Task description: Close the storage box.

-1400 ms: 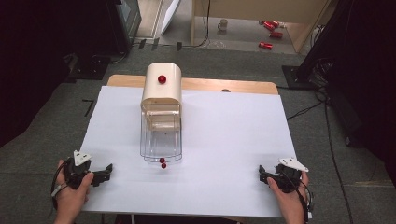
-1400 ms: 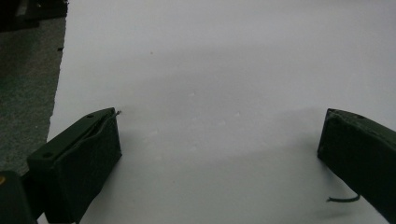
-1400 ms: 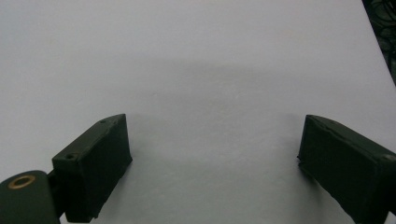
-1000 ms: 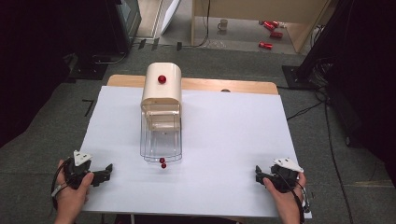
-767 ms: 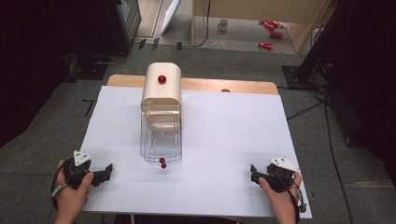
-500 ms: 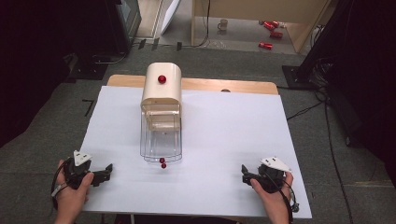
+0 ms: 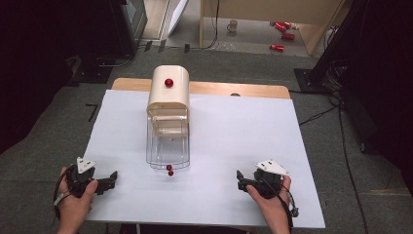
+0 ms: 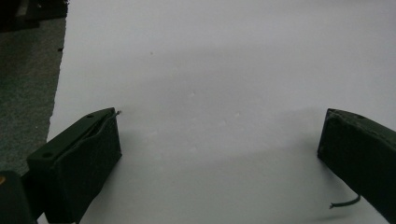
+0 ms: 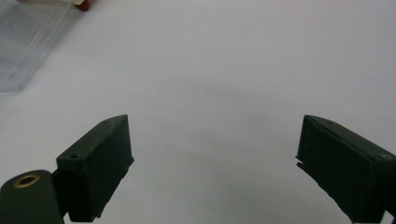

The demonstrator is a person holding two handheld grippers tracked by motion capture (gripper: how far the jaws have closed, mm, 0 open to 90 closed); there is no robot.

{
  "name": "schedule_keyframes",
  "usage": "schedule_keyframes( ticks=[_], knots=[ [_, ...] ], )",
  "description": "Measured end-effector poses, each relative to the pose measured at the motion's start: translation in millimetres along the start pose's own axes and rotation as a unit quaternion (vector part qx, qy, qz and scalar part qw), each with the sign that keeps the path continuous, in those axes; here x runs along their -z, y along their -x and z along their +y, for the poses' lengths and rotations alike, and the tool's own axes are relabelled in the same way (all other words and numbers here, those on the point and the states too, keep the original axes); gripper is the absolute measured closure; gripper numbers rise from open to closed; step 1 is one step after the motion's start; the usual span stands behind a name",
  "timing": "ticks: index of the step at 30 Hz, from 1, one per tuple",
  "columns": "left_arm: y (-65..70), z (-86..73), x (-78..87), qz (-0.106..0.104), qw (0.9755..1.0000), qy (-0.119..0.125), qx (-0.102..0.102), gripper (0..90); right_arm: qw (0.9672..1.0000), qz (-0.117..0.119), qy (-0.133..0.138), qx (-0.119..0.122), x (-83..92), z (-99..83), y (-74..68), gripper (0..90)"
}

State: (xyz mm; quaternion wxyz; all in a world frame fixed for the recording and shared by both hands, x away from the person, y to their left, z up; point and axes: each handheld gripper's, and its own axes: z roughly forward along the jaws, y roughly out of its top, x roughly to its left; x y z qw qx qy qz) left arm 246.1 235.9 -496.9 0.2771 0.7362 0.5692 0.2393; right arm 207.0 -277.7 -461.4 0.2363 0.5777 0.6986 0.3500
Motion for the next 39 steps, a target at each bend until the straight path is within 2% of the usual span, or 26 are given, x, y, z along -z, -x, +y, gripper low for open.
schedule_keyframes(
  ticks=[5,6,10,11,13,14,15,16,17,24,39],
  knots=[
    [0.0,-0.1,0.0,0.000,1.0000,0.000,0.000,0.0,0.9999,0.009,0.002,0.008,-2.8,5.4,-10.9,9.8],
    [0.0,-0.1,0.0,0.000,1.0000,0.000,0.000,0.0,0.9999,0.013,0.001,0.011,-3.9,8.1,-17.1,9.8],
    [0.0,0.0,0.0,0.000,1.0000,0.000,0.000,0.0,0.9996,0.022,0.004,0.019,-5.4,11.9,-26.3,9.9],
    [0.0,0.0,0.0,0.000,1.0000,0.000,0.000,0.0,0.9994,0.027,0.003,0.021,-6.6,14.4,-32.9,9.9],
    [0.0,0.0,0.0,0.000,1.0000,0.000,0.000,0.0,0.9992,0.029,0.004,0.025,-7.4,15.5,-36.0,9.9],
    [0.0,0.0,0.0,0.000,1.0000,0.000,0.000,0.0,0.9989,0.036,0.004,0.029,-8.8,17.5,-42.7,9.9],
    [0.0,0.0,0.0,0.000,1.0000,0.000,0.000,0.0,0.9989,0.036,0.004,0.029,-8.8,17.5,-42.7,9.9],
    [0.0,0.0,0.0,0.000,1.0000,0.000,0.000,0.0,0.9985,0.042,0.004,0.034,-10.5,19.2,-49.1,9.9],
    [0.0,0.0,0.0,0.000,1.0000,0.000,0.000,0.0,0.9985,0.042,0.004,0.034,-10.5,19.2,-49.1,9.9],
    [-0.1,0.0,0.0,0.000,1.0000,0.000,0.000,0.0,0.9968,0.060,0.003,0.052,-15.9,24.6,-73.0,9.9],
    [-0.1,0.1,0.0,0.000,1.0000,0.000,0.000,0.0,0.9932,0.093,0.002,0.070,-23.1,28.4,-108.6,9.9]
  ],
)
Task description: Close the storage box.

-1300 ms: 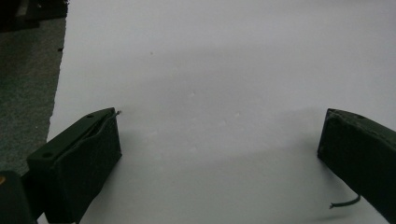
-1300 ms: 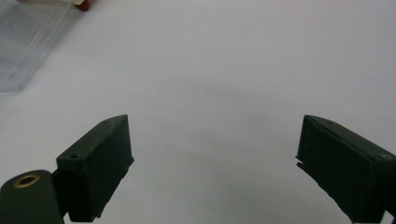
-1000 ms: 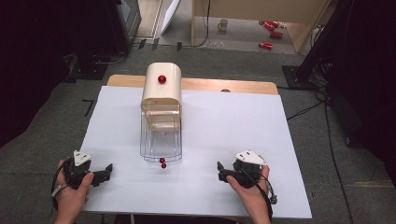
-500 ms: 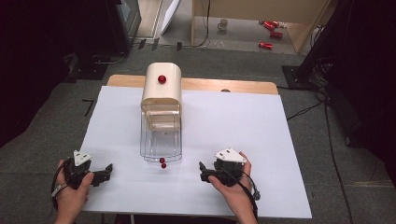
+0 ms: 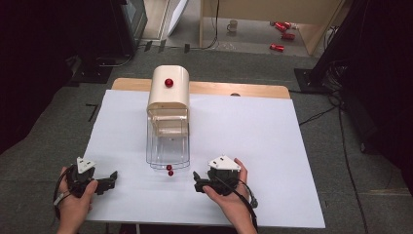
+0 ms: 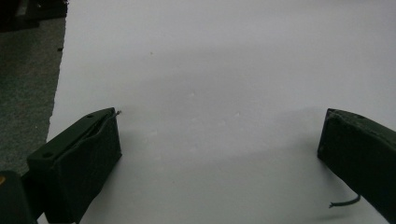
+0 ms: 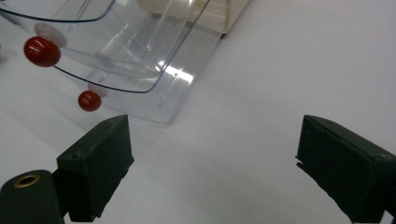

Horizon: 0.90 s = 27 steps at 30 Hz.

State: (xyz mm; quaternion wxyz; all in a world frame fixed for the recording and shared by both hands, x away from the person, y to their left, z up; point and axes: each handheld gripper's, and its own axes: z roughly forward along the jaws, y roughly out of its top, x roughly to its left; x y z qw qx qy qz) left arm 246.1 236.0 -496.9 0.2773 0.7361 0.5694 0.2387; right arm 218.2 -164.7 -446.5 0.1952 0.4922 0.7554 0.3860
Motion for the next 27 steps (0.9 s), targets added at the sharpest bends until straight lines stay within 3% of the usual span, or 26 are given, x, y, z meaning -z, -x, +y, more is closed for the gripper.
schedule_keyframes(
  ticks=[3,14,21,27],
  knots=[
    [0.0,0.0,0.0,0.000,1.0000,0.000,0.000,0.0,1.0000,0.004,0.005,0.000,-2.3,1.3,-9.3,16.5],
    [0.0,0.0,0.0,0.000,1.0000,0.000,0.000,0.0,0.9997,0.020,0.013,0.001,-7.7,2.0,-30.5,23.0],
    [-0.1,0.1,0.0,0.000,1.0000,0.000,-0.001,0.0,0.9993,0.029,0.025,0.001,-10.2,1.8,-43.7,41.4],
    [-0.1,0.1,0.0,0.000,1.0000,-0.001,-0.001,0.0,0.9985,0.046,0.031,0.003,-12.6,2.2,-53.3,51.7]
  ],
)
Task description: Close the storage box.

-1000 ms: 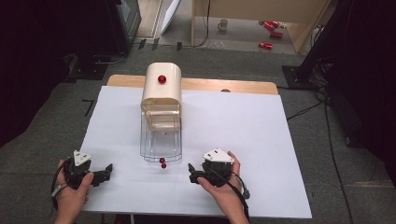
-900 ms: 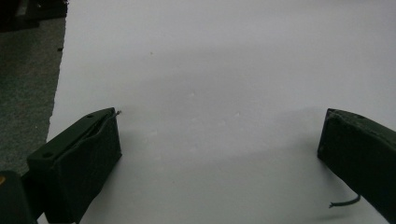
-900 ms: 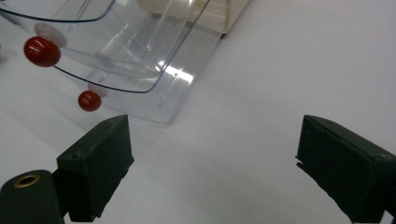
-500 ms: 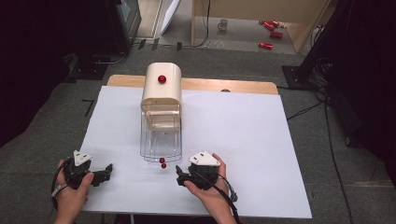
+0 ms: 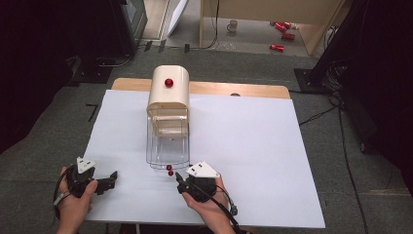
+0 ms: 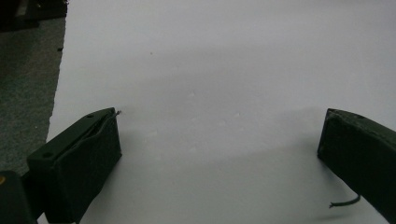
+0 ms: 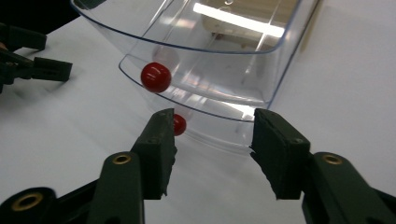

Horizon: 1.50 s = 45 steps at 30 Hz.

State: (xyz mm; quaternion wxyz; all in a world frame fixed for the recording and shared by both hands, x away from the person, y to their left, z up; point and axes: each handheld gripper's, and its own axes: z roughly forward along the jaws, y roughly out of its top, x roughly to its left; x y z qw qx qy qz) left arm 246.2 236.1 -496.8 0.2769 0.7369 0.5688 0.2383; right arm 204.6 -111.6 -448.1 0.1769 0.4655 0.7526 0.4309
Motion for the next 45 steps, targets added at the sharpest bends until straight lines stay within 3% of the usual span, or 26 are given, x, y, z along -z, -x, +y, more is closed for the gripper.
schedule_keyframes(
  ticks=[13,20,30,45],
  knots=[
    [0.1,-0.2,0.0,0.000,1.0000,0.002,0.001,0.0,0.9996,0.027,0.002,0.006,-9.7,8.3,-19.8,68.1],
    [0.1,0.0,-0.1,0.000,1.0000,0.001,0.001,0.0,0.9994,0.029,0.001,-0.016,-18.5,8.3,-23.0,73.1],
    [0.1,-0.1,-0.1,0.000,1.0000,0.001,0.000,0.0,0.9993,0.026,-0.004,-0.026,-22.6,9.6,-25.1,76.2],
    [0.1,-0.1,-0.1,0.000,1.0000,0.001,0.000,0.0,0.9995,0.025,-0.004,-0.018,-18.6,22.5,-27.2,76.8]
  ],
)
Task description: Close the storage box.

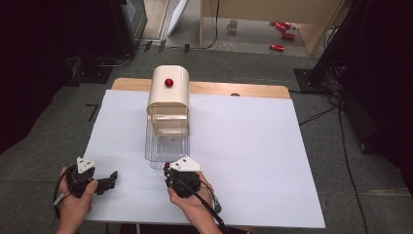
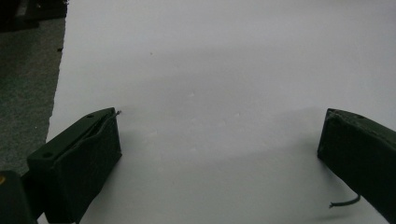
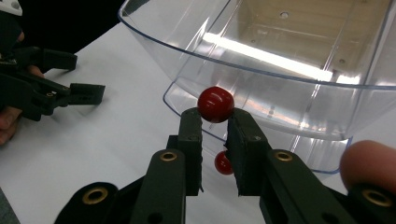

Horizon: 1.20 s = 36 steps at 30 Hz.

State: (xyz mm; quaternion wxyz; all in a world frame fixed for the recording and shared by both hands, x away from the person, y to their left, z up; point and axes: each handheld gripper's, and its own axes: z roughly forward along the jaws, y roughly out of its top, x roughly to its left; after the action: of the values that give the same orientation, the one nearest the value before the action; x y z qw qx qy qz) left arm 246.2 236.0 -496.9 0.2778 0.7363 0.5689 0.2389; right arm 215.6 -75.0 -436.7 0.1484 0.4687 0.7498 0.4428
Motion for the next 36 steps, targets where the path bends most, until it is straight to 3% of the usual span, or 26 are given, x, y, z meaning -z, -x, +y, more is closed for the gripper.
schedule_keyframes(
  ticks=[17,36],
  knots=[
    [0.1,-0.1,0.0,0.000,1.0000,0.000,0.001,0.0,1.0000,0.006,0.004,-0.003,-3.2,20.5,6.5,76.6],
    [-0.2,0.1,0.2,-0.001,1.0000,-0.001,-0.001,0.0,0.9997,-0.009,0.021,-0.009,-15.9,56.9,19.7,77.5]
  ],
)
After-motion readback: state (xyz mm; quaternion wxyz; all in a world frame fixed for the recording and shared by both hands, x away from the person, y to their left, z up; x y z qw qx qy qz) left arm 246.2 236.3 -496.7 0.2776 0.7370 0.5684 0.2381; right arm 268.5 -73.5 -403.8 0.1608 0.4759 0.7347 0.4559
